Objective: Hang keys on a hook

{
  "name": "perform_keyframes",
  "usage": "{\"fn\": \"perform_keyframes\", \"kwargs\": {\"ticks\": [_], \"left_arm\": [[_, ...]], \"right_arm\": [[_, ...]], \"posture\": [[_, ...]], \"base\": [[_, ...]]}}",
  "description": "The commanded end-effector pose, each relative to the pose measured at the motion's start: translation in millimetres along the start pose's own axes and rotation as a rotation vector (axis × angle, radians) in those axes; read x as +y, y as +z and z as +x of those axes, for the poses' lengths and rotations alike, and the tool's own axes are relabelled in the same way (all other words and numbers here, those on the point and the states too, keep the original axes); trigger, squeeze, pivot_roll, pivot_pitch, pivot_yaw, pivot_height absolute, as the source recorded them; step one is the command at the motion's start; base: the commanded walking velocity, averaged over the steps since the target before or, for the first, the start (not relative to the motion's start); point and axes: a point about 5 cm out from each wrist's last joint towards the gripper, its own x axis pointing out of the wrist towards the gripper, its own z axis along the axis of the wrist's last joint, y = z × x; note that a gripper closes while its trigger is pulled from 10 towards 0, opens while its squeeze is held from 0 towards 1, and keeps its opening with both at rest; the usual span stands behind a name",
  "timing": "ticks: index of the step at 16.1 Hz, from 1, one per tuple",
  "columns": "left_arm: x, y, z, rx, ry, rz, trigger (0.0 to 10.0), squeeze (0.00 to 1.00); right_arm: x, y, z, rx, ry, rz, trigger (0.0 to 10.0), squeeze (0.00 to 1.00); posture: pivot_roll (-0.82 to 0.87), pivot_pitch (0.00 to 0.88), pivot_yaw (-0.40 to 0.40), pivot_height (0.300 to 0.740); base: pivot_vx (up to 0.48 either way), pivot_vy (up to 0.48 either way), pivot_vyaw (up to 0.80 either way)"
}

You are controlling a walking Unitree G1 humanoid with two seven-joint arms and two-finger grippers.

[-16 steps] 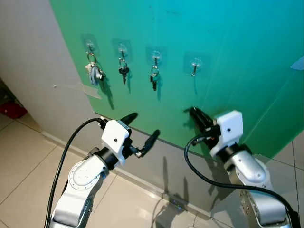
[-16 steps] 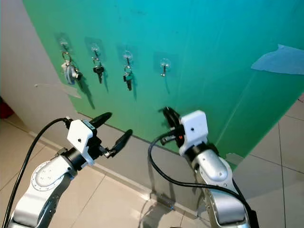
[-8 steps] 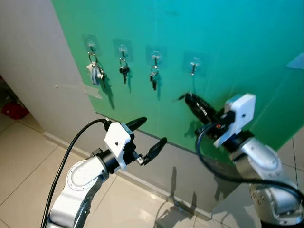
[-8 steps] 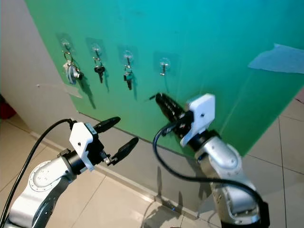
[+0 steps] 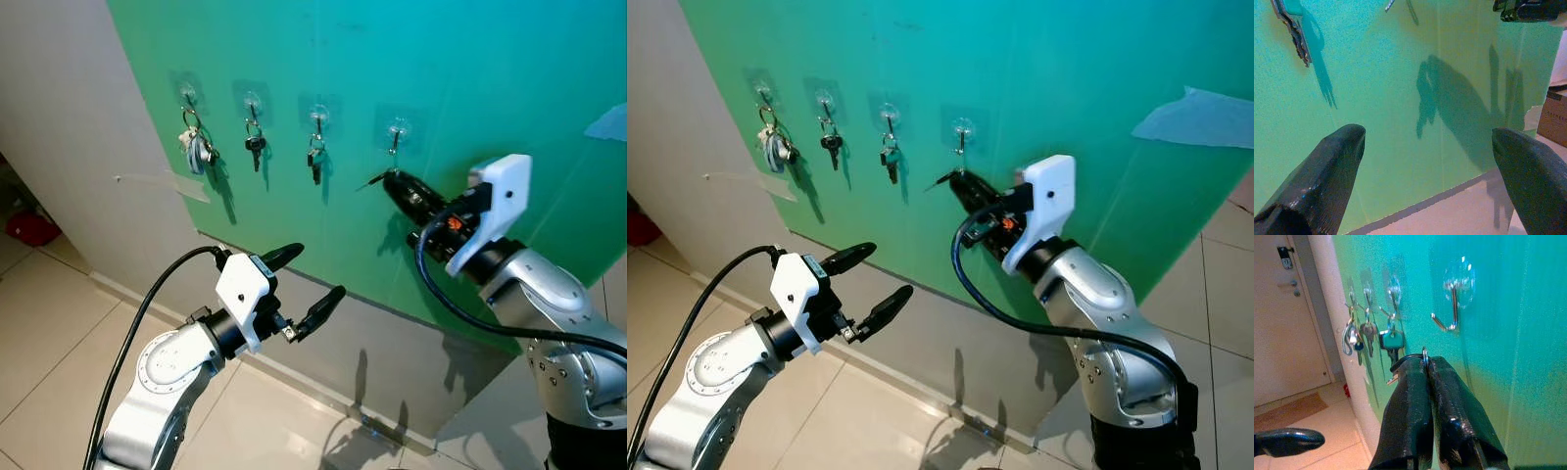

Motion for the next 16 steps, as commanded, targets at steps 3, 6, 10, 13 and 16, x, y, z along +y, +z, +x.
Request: {"fn": "perform_keyframes", "kwargs": {"ticks": [3,6,10,13,16], "left_arm": [[-0.2,4.6,0.9,-0.006,-0.007,0.007,10.0,0.0],[-2.4,3.8,1.2,-0.006,-0.012,0.002,10.0,0.0],[-3.2,4.4,1.9,-0.01,-0.005,-0.003,10.0,0.0],[-4.1,3.9,2.0,-0.009,-0.008,-0.007,10.0,0.0],[-4.9,3.6,2.3,-0.008,-0.012,-0.01,10.0,0.0]], "right_arm": [[5.0,11.2,4.3,-0.016,0.001,0.039,10.0,0.0],[8.1,18.5,7.1,-0.036,0.015,0.069,10.0,0.0],[9.0,24.8,11.1,-0.043,-0.01,0.103,10.0,0.0],[8.7,28.8,12.7,-0.064,-0.037,0.152,10.0,0.0],[0.7,24.2,12.2,-0.017,-0.114,0.184,10.0,0.0]], "posture": [[-0.08,0.0,0.044,0.74],[-0.09,0.0,0.042,0.74],[-0.09,0.0,0.039,0.74],[-0.09,0.0,0.042,0.74],[-0.09,0.0,0.045,0.74]], "base": [[0.0,0.0,0.0],[0.0,0.0,0.0],[0.0,0.0,0.0],[0.0,0.0,0.0],[0.0,0.0,0.0]]}}
